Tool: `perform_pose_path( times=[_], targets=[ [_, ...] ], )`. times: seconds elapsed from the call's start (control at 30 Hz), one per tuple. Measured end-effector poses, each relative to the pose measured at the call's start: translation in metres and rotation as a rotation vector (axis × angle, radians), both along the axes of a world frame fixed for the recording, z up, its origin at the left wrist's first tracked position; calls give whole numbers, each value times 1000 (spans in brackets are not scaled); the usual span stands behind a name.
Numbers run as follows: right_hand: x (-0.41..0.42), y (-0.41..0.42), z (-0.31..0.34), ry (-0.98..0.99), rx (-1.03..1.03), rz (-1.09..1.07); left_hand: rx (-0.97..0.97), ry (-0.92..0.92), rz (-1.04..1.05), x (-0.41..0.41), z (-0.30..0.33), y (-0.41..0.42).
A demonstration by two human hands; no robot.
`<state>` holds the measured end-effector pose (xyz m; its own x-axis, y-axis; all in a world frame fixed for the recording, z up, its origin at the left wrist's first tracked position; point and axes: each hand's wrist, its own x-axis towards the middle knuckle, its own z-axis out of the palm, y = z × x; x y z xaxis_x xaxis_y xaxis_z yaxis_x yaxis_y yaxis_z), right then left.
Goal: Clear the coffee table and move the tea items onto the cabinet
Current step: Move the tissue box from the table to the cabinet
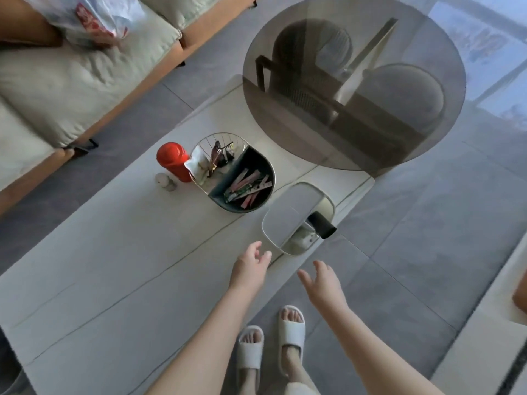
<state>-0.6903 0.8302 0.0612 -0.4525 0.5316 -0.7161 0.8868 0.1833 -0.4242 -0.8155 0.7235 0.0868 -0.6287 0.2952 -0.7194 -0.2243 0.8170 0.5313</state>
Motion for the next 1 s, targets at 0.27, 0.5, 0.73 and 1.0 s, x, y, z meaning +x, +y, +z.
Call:
perform_pose_path(
  times=[0.27, 0.5, 0.73, 1.0],
  targets=[
    [-25, -3, -77, 74, -161, -317, -75, -30, -46, -25, -88, 33],
    [-41, -2, -107, 223, -204, -600, -34, -7, -64, -44, -124, 47],
    [-45, -13, -113, 345, -272, -783, 77, -22, 16, -42, -128, 41],
    [-3, -15, -94, 340, -292, -892, 123, -88, -56, -13, -110, 18]
  ],
)
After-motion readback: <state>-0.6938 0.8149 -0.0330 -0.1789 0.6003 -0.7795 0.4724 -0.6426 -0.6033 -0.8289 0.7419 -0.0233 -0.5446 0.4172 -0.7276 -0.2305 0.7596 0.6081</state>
